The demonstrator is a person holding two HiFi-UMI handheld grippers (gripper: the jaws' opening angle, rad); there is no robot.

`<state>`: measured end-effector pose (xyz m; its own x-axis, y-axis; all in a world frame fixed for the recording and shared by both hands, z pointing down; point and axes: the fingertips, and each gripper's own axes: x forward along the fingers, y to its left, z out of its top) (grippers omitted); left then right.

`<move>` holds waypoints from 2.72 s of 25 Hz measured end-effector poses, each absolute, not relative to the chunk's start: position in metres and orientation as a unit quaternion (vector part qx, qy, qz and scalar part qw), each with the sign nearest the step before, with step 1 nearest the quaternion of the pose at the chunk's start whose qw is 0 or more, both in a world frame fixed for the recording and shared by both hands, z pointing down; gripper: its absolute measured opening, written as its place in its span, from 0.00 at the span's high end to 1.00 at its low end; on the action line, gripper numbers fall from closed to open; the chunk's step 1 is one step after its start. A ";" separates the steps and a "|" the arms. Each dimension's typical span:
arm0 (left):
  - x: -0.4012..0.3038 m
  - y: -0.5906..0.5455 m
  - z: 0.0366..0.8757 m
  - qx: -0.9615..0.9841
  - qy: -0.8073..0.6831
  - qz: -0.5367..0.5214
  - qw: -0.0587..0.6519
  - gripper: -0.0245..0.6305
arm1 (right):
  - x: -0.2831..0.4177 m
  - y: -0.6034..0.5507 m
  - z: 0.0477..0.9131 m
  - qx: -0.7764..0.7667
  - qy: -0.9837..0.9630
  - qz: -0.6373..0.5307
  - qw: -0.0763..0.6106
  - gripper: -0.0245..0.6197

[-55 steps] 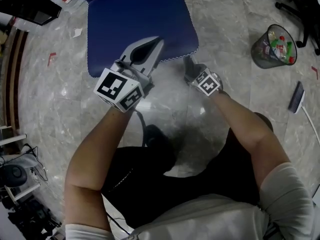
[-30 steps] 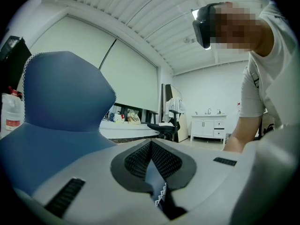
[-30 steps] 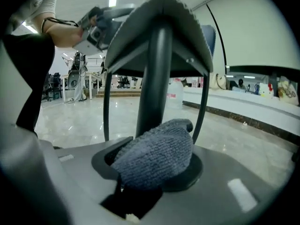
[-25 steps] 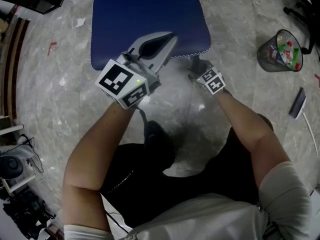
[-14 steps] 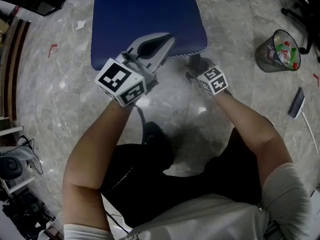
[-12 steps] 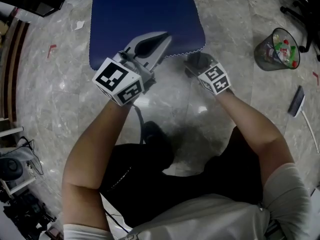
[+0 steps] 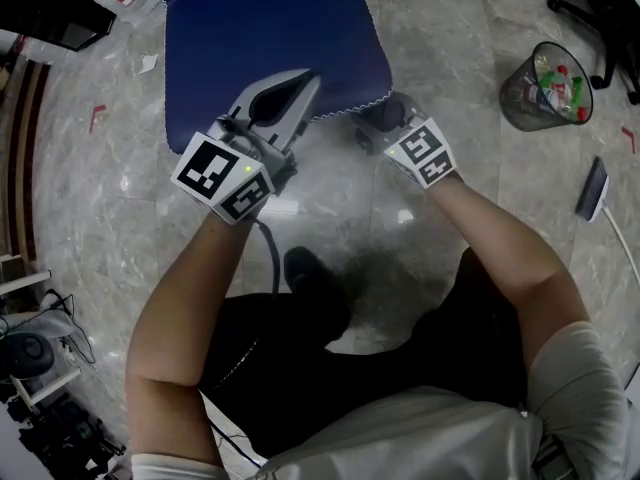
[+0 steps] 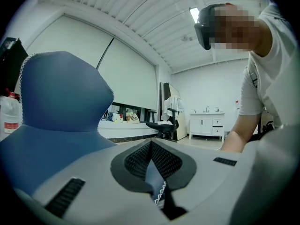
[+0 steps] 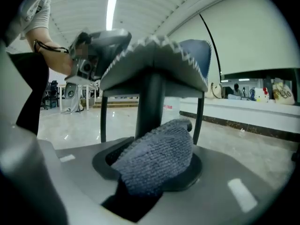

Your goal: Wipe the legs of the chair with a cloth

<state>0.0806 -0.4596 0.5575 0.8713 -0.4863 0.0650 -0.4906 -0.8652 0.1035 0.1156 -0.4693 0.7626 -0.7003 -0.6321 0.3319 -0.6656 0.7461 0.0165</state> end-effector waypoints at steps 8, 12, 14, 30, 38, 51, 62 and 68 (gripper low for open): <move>0.080 -0.465 0.561 0.967 -0.241 0.010 0.081 0.95 | 0.108 -0.459 0.907 0.315 -0.893 0.122 0.297 0.69; 0.078 -0.465 0.561 0.968 -0.234 0.005 0.091 0.95 | 0.109 -0.450 0.957 0.304 -0.871 0.167 0.349 0.69; 0.077 -0.465 0.560 0.969 -0.232 0.002 0.087 0.96 | 0.107 -0.452 0.958 0.308 -0.868 0.178 0.346 0.69; 0.078 -0.463 0.560 0.966 -0.248 0.014 0.071 0.95 | 0.116 -0.469 0.735 0.351 -0.924 0.037 0.150 0.72; 0.079 -0.463 0.561 0.966 -0.248 0.019 0.072 0.95 | 0.104 -0.476 0.773 0.346 -0.922 0.037 0.167 0.71; 0.080 -0.465 0.560 0.968 -0.234 0.015 0.087 0.95 | 0.103 -0.464 0.935 0.328 -0.881 0.151 0.305 0.70; 0.077 -0.464 0.562 0.967 -0.240 0.016 0.084 0.96 | 0.099 -0.474 0.832 0.339 -0.909 0.080 0.228 0.71; 0.081 -0.464 0.562 0.967 -0.242 0.024 0.080 0.95 | 0.104 -0.485 0.723 0.367 -0.919 0.021 0.140 0.71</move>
